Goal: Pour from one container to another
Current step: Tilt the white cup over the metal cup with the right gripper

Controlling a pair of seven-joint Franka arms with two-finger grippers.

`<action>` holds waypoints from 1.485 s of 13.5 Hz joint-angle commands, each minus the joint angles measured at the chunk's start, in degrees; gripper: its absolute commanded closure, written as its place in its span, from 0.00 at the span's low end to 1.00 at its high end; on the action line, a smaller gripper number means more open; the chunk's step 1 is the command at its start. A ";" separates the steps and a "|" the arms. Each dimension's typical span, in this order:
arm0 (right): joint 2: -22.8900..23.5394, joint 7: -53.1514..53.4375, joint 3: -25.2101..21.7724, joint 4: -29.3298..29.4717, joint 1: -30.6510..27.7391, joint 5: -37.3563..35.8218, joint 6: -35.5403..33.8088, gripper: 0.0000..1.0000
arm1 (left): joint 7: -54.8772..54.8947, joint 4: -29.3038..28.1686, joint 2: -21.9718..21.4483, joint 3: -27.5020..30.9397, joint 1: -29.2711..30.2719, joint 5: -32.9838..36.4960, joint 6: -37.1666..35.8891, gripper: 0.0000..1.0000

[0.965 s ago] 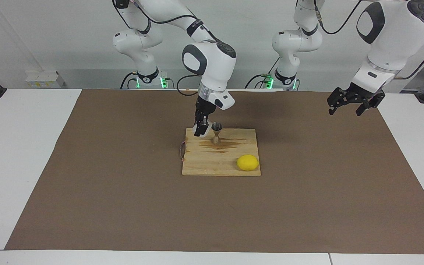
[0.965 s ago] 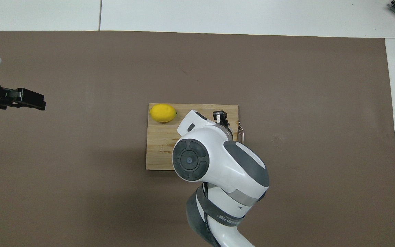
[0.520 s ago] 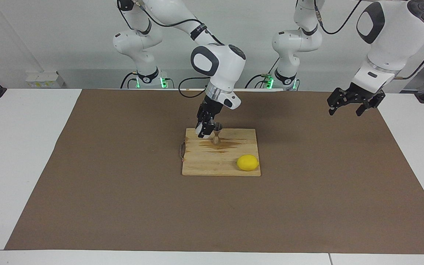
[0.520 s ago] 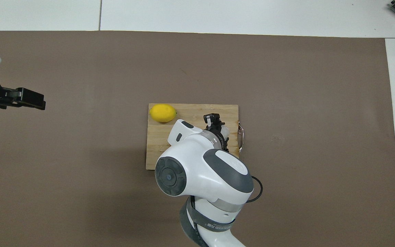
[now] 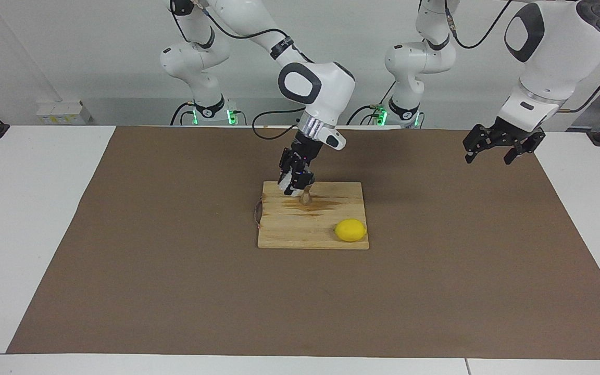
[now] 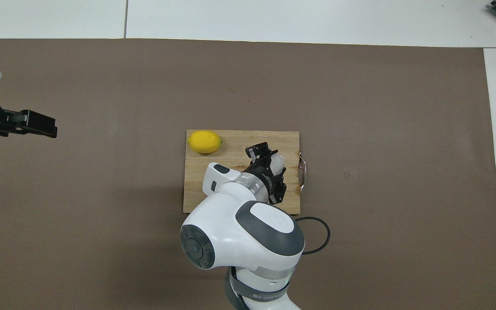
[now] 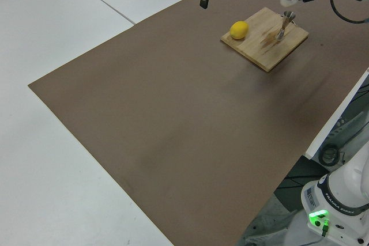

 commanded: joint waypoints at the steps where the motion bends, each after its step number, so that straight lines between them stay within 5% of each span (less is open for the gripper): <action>1: 0.15 0.42 0.71 -1.16 0.53 -4.30 0.15 1.00 | -0.15 -1.43 -0.88 0.40 -0.26 -0.45 1.21 0.00; 12: -0.38 0.42 0.62 -5.29 3.70 -16.88 1.55 1.00 | -0.24 -1.43 -0.88 0.40 -0.26 -0.62 1.04 0.00; 20: -2.75 0.42 0.62 -8.28 3.70 -18.46 1.64 1.00 | -0.24 -1.43 -0.88 0.40 -0.26 -0.62 1.04 0.00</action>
